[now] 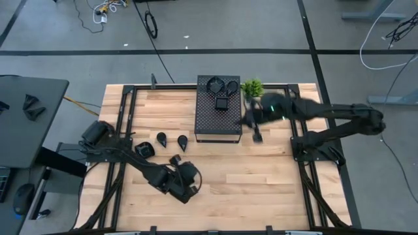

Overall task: Pick & Place Mini shaped plates
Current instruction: Stack the black leaf-shaped plate on top of the black leaf-shaped plate on the shelf

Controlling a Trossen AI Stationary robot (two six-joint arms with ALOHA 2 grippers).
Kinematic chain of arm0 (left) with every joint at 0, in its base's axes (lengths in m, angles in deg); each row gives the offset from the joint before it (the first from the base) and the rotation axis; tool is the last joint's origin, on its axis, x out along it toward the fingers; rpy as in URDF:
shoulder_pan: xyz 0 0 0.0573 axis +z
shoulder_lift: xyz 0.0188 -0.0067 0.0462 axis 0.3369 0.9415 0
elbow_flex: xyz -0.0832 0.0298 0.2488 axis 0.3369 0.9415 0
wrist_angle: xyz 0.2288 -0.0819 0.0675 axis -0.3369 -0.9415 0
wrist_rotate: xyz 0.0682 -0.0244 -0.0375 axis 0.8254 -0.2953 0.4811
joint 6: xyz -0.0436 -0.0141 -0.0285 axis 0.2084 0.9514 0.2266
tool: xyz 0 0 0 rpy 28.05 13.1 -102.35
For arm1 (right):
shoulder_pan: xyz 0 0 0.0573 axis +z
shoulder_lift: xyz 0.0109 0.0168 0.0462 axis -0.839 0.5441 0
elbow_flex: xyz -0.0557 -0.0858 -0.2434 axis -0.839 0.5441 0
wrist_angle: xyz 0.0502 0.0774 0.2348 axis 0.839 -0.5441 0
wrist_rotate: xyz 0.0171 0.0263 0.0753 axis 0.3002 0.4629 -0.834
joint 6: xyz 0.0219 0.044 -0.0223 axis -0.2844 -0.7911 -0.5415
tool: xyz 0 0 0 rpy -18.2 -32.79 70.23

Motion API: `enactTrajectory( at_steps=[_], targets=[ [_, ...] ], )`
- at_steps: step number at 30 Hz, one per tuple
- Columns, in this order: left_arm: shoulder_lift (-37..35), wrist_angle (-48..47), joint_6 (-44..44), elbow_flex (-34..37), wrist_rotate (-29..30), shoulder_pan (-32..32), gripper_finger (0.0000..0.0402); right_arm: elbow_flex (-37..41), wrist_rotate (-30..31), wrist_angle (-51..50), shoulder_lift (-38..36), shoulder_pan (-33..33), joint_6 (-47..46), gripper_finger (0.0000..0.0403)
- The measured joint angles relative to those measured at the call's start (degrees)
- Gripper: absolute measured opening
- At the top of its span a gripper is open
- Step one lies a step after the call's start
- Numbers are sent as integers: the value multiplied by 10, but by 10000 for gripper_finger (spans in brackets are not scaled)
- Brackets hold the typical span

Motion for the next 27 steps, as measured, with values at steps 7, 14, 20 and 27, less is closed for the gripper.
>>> enactTrajectory(
  at_steps=[7,14,20,27],
  targets=[
    [-70,-264,103,-39,28,-49,117,142,0,185,-31,205,-61,1],
    [-91,-421,182,-38,39,-77,117,343,83,518,3,336,-185,0],
    [-93,-468,183,-36,-15,-38,125,454,223,724,56,387,-287,0],
    [-165,-428,189,69,-148,16,198,461,259,748,73,390,-285,6]
  ],
)
